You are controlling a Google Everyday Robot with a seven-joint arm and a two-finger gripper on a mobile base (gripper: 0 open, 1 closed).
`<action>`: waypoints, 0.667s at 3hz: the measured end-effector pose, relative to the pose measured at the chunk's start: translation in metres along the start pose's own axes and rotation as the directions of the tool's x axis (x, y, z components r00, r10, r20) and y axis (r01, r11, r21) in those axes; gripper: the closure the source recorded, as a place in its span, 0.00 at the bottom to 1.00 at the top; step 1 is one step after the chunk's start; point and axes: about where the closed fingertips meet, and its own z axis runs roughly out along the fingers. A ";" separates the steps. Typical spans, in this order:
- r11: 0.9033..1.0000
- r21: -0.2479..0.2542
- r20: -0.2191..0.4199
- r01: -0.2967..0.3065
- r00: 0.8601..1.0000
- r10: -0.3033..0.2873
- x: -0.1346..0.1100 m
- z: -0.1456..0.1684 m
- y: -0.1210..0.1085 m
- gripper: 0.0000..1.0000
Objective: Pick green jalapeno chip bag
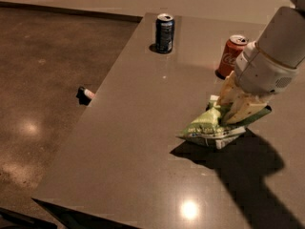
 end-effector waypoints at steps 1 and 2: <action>0.997 0.059 0.053 -0.042 0.998 0.039 -0.001 -0.026 -0.013 1.00; 0.989 0.124 0.088 -0.074 0.994 0.063 0.002 -0.055 -0.031 1.00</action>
Offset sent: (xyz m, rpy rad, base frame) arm 0.0454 -0.0259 0.0938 0.1723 -0.1122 -0.1435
